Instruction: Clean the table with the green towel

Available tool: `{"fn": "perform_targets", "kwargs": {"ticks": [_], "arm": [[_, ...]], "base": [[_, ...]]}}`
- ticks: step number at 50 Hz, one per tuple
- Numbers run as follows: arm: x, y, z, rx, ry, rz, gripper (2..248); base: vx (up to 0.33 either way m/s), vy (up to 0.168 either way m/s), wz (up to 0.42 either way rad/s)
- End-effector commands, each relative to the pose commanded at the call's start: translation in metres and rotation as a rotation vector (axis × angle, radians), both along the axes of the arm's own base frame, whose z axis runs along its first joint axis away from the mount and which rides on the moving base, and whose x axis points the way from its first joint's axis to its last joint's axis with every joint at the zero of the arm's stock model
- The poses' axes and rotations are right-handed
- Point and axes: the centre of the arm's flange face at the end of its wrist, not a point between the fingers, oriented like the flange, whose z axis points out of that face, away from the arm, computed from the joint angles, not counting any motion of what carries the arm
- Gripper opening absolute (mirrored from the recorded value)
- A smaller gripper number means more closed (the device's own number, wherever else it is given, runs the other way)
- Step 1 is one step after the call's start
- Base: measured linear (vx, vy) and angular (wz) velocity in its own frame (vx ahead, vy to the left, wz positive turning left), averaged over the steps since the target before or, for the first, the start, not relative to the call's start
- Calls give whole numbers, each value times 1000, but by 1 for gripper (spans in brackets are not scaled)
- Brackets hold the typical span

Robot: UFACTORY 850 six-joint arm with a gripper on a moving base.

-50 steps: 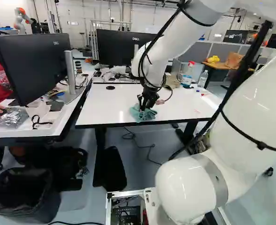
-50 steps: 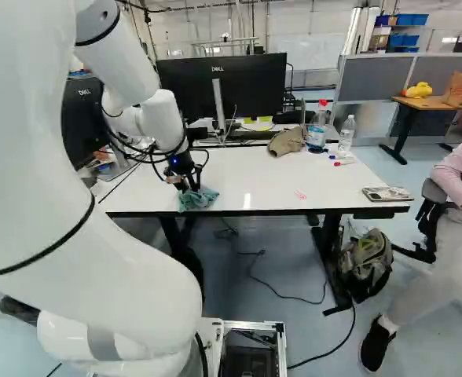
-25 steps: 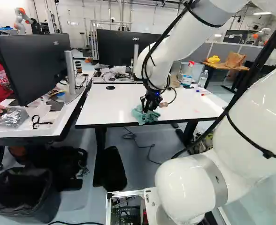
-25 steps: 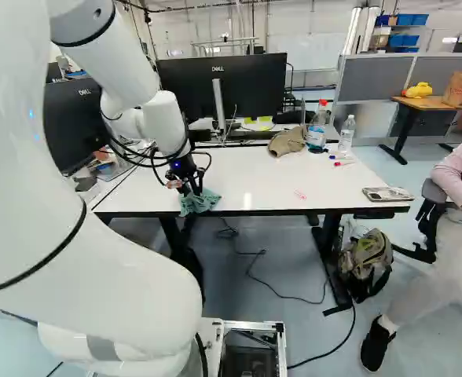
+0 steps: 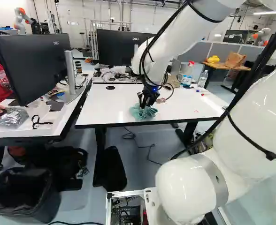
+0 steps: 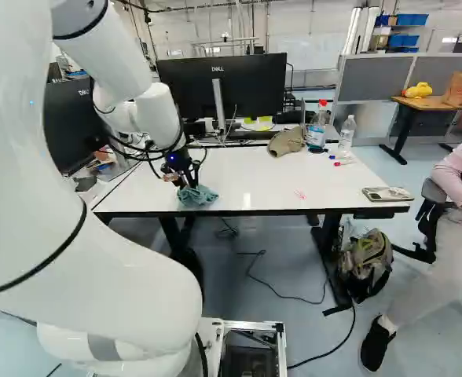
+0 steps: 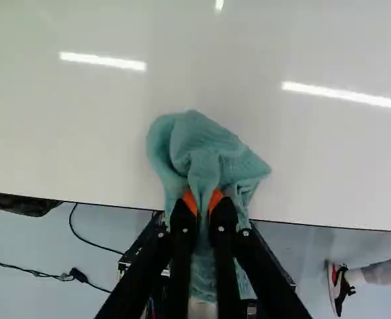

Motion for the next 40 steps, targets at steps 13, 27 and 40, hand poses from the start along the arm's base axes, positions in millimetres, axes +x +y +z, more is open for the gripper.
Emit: {"fn": "perform_targets", "kwargs": {"ticks": [13,27,40], "arm": [[0,23,4,2,-9,58,38],[-12,47,4,2,-10,126,38],[-34,63,3,4,-14,182,38]], "base": [[0,0,0],[0,0,0],[0,0,0]]}}
